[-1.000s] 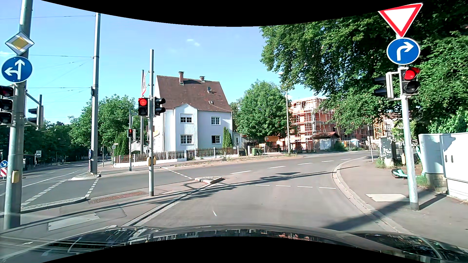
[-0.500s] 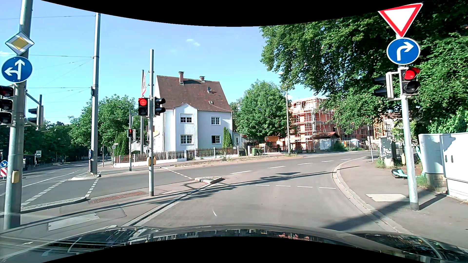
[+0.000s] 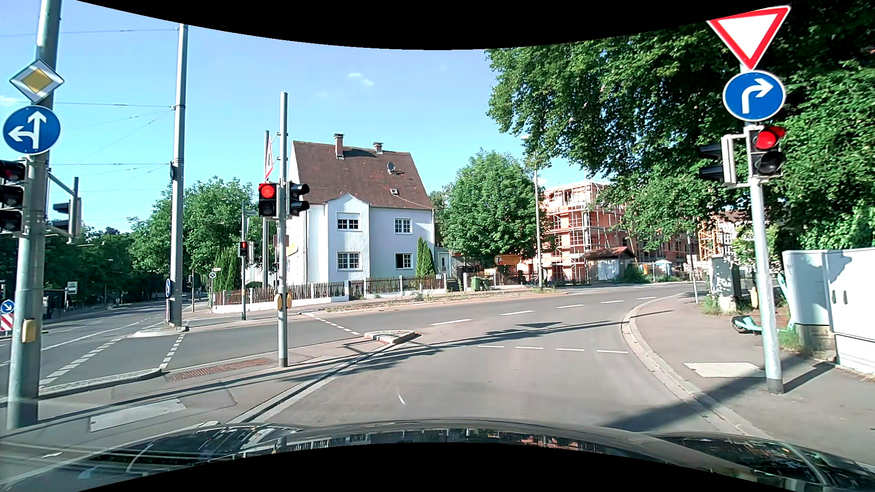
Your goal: Follow the waypoints while adhering to traffic rules and regulations
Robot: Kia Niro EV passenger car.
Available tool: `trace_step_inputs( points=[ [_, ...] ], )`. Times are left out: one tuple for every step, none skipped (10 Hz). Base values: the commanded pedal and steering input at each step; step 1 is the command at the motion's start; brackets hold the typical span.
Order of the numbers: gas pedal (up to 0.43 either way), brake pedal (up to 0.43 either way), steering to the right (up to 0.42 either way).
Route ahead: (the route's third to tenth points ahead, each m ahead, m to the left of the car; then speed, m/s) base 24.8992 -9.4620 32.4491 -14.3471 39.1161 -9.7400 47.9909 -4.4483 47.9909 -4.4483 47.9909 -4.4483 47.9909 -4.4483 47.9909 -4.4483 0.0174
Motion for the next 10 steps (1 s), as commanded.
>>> trace_step_inputs(
  points=[
    [0.000, 0.201, 0.065],
    [0.000, 0.201, 0.065],
    [0.000, 0.201, 0.065],
    [0.000, 0.201, 0.065],
    [0.000, 0.201, 0.065],
    [0.000, 0.201, 0.065],
    [0.000, 0.201, 0.065],
    [0.000, 0.201, 0.065],
    [0.000, 0.201, 0.065],
    [0.000, 0.201, 0.065]
  ],
)
